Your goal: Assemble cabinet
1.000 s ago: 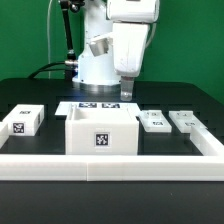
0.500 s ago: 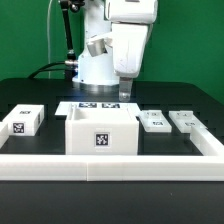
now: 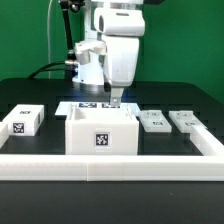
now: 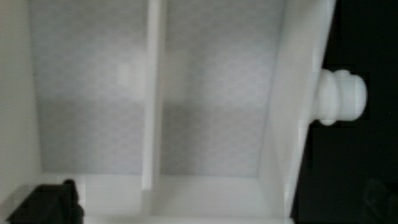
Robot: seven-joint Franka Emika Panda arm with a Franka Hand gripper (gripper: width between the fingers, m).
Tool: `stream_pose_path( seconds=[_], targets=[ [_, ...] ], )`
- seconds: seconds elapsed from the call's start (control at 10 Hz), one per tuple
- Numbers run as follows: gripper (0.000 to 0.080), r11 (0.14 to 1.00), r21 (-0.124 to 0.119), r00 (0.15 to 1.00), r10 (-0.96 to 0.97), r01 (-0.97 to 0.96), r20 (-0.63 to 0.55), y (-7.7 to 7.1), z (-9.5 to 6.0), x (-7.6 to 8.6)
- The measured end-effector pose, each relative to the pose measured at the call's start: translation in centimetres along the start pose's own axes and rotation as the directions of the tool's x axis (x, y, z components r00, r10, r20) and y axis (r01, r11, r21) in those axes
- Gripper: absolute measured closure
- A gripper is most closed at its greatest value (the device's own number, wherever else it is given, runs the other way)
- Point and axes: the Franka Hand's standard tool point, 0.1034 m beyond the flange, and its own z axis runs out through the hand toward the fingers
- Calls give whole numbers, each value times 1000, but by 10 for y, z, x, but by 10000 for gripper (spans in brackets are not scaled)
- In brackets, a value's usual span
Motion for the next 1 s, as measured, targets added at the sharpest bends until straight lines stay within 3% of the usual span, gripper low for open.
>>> stream_pose_path(
  seconds=[0.4,0.6,1.0],
  targets=[
    [1,1000,-1,1000,1,-1,0,1,0,0],
    [1,1000,-15,1000,9,-9,-9,-14,11,6],
    [1,1000,-7,1000,7,-7,-19,-29,30,10]
  ],
)
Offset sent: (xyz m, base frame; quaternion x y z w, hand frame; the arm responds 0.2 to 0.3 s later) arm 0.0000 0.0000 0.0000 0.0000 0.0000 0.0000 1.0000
